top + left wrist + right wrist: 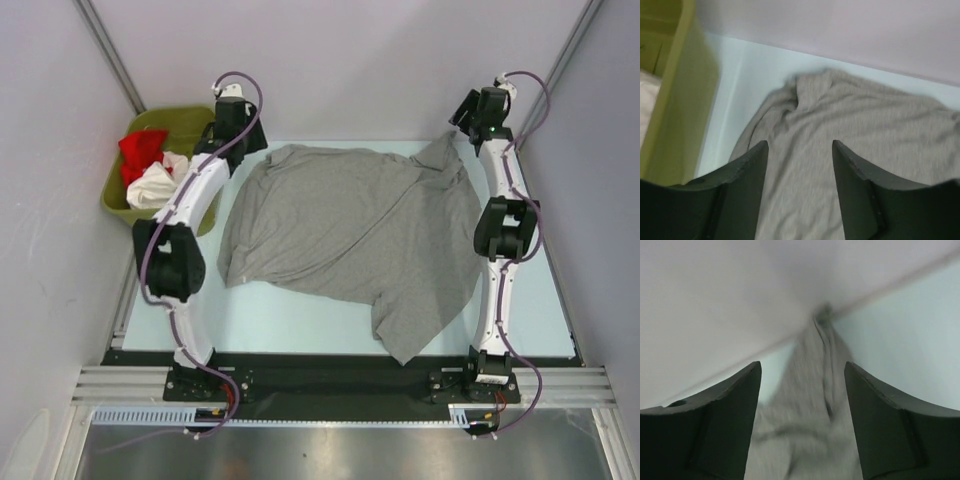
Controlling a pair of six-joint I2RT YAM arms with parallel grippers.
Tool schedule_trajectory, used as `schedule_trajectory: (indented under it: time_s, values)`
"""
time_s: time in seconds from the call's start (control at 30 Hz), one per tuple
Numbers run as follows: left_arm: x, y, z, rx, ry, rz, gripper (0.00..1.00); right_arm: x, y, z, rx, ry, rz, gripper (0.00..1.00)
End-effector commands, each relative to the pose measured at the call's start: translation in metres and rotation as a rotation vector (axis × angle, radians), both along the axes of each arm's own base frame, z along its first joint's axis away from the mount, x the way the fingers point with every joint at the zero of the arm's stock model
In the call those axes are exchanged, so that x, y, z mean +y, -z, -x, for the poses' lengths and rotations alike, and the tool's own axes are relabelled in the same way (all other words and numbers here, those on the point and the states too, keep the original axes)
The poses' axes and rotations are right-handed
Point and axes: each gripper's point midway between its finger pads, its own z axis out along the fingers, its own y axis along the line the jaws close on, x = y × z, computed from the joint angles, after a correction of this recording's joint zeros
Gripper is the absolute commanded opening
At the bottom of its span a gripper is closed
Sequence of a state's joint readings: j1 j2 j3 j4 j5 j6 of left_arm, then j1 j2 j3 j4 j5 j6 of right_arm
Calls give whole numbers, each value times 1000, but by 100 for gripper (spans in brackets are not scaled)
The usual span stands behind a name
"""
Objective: Fold and stack the t-shirts
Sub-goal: Flatten the tshirt out
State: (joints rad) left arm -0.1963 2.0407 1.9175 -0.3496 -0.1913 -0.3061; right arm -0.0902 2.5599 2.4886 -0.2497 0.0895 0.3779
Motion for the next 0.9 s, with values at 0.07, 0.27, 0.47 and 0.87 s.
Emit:
schedule_trajectory:
  time_s: [0.07,0.27,0.47,0.87]
  values:
    - [8,-1,126,145,24,-7,57,31,-35,115,314,29,-167,75]
    - [29,60,218,304,7,10,51,132,-1,242,536,-218,-155,77]
    - [55,112,235,504,-63,-2,50,188,74,393,802,-406,-202,75]
    - [57,170,226,705,-30,72,59,94,122,492,890,67,-399,77]
